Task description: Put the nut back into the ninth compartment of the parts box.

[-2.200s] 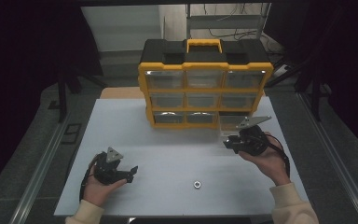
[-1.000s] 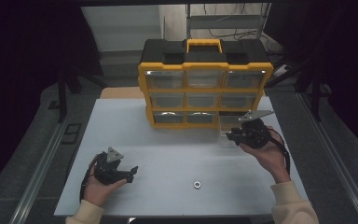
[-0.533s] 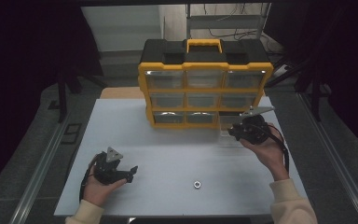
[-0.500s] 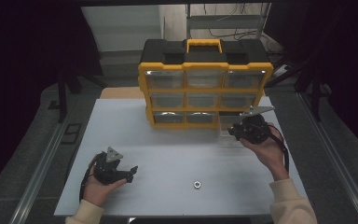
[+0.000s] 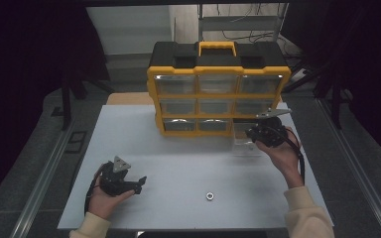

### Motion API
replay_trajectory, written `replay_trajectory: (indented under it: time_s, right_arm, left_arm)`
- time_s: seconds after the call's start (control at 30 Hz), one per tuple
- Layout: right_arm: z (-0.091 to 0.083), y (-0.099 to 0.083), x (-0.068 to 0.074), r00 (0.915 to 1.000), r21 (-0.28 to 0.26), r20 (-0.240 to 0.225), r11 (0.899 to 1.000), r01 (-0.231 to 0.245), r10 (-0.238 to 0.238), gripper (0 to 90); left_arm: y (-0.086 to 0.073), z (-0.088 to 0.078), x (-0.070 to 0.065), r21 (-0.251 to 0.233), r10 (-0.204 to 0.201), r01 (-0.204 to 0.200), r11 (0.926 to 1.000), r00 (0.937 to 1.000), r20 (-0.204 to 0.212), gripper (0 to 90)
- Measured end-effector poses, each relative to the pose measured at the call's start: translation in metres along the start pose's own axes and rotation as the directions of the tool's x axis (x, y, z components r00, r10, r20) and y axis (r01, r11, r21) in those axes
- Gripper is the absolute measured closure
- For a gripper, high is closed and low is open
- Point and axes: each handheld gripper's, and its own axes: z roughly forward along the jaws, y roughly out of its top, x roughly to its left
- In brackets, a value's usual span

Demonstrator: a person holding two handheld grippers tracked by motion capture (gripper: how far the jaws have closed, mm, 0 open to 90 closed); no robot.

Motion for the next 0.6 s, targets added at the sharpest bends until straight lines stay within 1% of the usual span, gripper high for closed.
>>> replay_trajectory:
  time_s: [0.17,0.6]
  right_arm:
    - [0.005,0.001,-0.003,0.9999,-0.003,0.011,1.0,-0.009,0.009,68.2]
    - [0.016,0.001,-0.003,0.9998,0.008,0.019,1.0,0.005,-0.005,67.9]
  left_arm:
    - [0.0,0.0,0.0,0.0,-0.001,0.001,1.0,1.0,-0.003,8.3]
    - [-0.001,0.0,0.0,0.003,0.0,0.0,1.0,1.0,-0.003,8.4]
